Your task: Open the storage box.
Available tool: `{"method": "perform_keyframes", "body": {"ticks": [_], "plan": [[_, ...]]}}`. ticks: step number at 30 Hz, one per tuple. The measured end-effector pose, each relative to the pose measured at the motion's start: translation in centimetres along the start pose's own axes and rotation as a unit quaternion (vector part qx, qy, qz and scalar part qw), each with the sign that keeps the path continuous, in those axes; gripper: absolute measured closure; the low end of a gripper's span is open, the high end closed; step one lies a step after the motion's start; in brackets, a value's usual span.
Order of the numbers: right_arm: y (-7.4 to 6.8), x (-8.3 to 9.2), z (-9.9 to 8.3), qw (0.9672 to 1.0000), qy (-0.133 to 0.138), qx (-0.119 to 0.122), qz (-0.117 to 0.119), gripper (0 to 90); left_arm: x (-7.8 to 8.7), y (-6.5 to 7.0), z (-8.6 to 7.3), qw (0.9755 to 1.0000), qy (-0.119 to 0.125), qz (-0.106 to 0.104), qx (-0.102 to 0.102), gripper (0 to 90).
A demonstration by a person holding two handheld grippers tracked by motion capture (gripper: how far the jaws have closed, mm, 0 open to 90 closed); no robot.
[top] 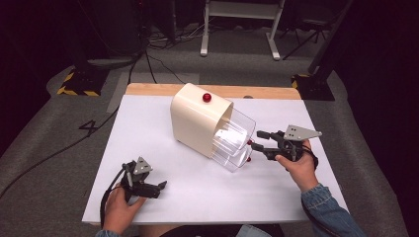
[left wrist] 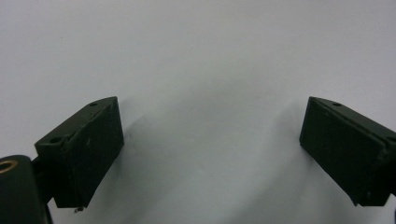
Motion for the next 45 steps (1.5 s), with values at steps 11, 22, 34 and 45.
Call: {"method": "perform_keyframes", "body": {"ticks": [11,22,34,45], "plan": [[1.5,4.7,-2.0,0.9986,-0.032,-0.024,-0.036,38.3,0.0,0.1,0.0,1.0000,0.001,-0.003,0.002,6.6],[1.6,9.1,-5.9,0.9893,-0.124,-0.048,-0.060,29.9,0.0,0.0,0.0,1.0000,0.000,0.001,-0.001,6.6],[2.3,10.9,-9.6,0.9752,-0.199,-0.041,-0.088,23.2,0.0,0.0,0.0,1.0000,-0.001,0.000,-0.001,6.6],[3.8,10.9,-12.7,0.9710,-0.200,-0.049,-0.122,16.6,0.0,0.0,0.0,1.0000,0.000,0.001,-0.001,6.6]]}}
Point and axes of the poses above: each handheld gripper's, and its own axes: x roughly backward along the jaws, z roughly out of its top, y roughly to its right, the point moved 6 cm from there along -x, roughly forward along the jaws, and after that the axes turned 5 degrees about -z, right-handed, at the moved point
